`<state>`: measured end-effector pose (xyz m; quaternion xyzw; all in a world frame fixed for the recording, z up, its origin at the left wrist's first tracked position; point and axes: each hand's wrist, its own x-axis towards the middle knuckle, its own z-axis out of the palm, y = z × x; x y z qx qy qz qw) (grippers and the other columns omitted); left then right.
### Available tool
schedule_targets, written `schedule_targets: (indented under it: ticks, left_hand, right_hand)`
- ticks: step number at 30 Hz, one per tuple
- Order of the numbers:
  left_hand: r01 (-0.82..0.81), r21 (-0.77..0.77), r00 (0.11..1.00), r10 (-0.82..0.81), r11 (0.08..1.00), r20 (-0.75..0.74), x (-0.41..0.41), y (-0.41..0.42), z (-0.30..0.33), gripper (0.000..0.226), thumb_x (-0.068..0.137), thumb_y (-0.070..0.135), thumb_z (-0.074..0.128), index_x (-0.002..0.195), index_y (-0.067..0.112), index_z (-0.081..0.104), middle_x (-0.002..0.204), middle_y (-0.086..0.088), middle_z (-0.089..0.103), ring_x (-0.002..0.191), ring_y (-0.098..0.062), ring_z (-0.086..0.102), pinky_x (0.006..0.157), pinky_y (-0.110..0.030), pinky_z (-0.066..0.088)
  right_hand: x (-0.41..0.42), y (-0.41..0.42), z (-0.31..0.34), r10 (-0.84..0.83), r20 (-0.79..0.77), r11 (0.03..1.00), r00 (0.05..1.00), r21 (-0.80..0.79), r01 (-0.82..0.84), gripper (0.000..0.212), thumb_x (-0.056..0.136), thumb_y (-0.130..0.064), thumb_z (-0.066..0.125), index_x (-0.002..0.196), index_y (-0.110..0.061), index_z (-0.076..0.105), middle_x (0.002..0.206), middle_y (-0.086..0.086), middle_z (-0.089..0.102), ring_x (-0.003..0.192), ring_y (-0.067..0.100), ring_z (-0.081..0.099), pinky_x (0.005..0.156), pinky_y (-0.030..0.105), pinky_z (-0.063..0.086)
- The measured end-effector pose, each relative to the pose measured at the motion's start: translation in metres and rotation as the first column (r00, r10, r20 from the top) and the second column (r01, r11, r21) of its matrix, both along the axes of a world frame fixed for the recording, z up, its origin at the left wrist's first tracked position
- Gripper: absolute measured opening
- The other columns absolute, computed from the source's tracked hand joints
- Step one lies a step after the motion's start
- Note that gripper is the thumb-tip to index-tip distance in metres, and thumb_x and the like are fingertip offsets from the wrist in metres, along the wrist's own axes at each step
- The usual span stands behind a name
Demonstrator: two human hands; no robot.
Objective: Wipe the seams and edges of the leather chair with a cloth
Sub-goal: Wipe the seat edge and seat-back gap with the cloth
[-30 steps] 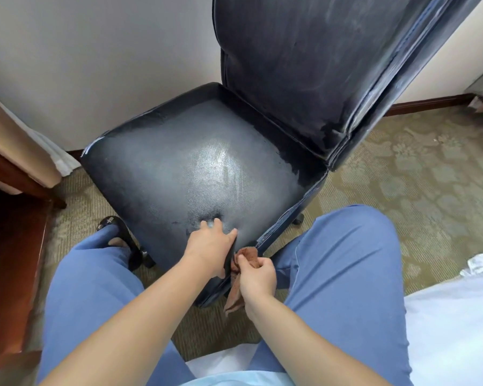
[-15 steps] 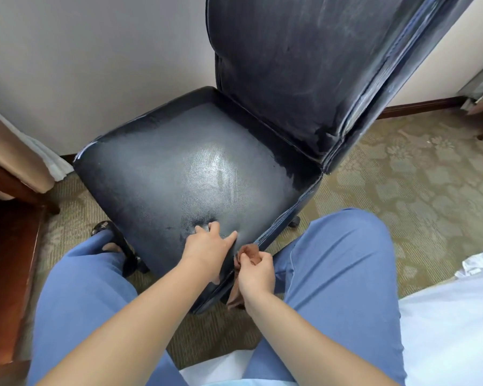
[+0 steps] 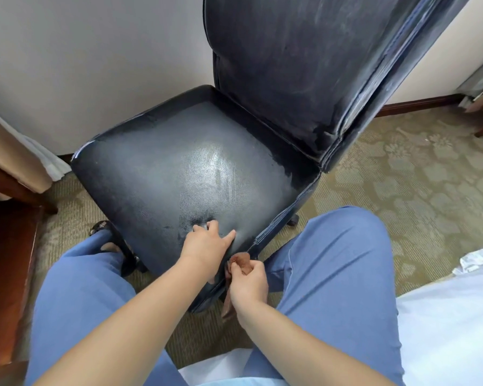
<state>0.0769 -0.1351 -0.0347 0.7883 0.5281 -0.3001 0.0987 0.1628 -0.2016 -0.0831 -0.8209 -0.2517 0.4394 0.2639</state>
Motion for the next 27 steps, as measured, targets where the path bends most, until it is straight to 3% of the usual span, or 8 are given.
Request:
schedule_targets:
  ticks: [5,10,13,19,23,27]
  left_hand:
    - [-0.016,-0.007,1.000,0.016,1.000,0.008,0.000,-0.002,-0.001,0.118,0.070,0.039,0.083,0.153,0.034,0.000,0.143,-0.018,0.023,0.119,-0.037,0.044,0.087,-0.038,0.047]
    - [-0.021,0.004,1.000,0.021,1.000,0.001,0.002,-0.001,-0.002,0.119,0.069,0.035,0.084,0.152,0.039,-0.002,0.146,-0.021,0.019,0.115,-0.036,0.045,0.078,-0.034,0.046]
    - [-0.018,0.014,1.000,0.018,1.000,0.001,0.004,-0.001,-0.004,0.117,0.072,0.032,0.083,0.152,0.039,-0.002,0.148,-0.022,0.015,0.113,-0.035,0.046,0.070,-0.032,0.040]
    - [-0.021,-0.044,1.000,0.021,0.999,0.004,0.003,0.000,-0.001,0.124,0.069,0.033,0.085,0.152,0.039,-0.007,0.159,-0.017,-0.014,0.130,-0.051,0.034,0.093,-0.041,0.047]
    - [0.013,-0.045,1.000,-0.014,0.999,-0.024,0.006,0.002,0.000,0.123,0.073,0.029,0.083,0.152,0.037,-0.011,0.160,-0.012,-0.021,0.129,-0.054,0.036,0.095,-0.042,0.046]
    - [0.036,-0.045,0.998,-0.038,0.998,-0.047,0.012,0.005,0.004,0.109,0.085,0.023,0.070,0.152,0.035,-0.014,0.159,-0.014,-0.020,0.129,-0.056,0.037,0.096,-0.044,0.045]
  right_hand:
    - [0.022,0.040,0.002,-0.192,-0.024,0.981,0.981,0.034,0.192,0.023,0.088,-0.030,0.061,0.103,-0.016,0.052,0.103,0.005,0.065,0.097,0.026,0.061,0.087,0.033,0.046]
    - [0.006,0.011,-0.003,-0.081,0.004,0.997,0.997,-0.012,0.081,0.022,0.089,-0.031,0.059,0.102,-0.014,0.054,0.103,0.006,0.066,0.098,0.027,0.060,0.082,0.031,0.044]
    - [0.005,0.011,-0.008,-0.108,0.019,0.994,0.994,0.027,0.108,0.017,0.088,-0.030,0.061,0.097,-0.017,0.057,0.102,0.005,0.067,0.095,0.026,0.061,0.081,0.030,0.046]
    - [0.030,0.051,0.006,-0.294,-0.004,0.952,0.956,0.085,0.294,0.018,0.087,-0.027,0.063,0.099,-0.014,0.059,0.101,0.007,0.067,0.096,0.029,0.061,0.085,0.033,0.045]
    - [0.017,0.030,-0.005,-0.256,0.006,0.966,0.967,0.053,0.255,0.024,0.086,-0.033,0.064,0.100,-0.013,0.062,0.098,0.006,0.068,0.092,0.028,0.062,0.082,0.033,0.048]
    - [0.010,0.021,-0.013,-0.230,0.026,0.971,0.973,0.075,0.227,0.016,0.086,-0.032,0.063,0.090,-0.016,0.062,0.094,0.005,0.068,0.090,0.028,0.063,0.081,0.035,0.049]
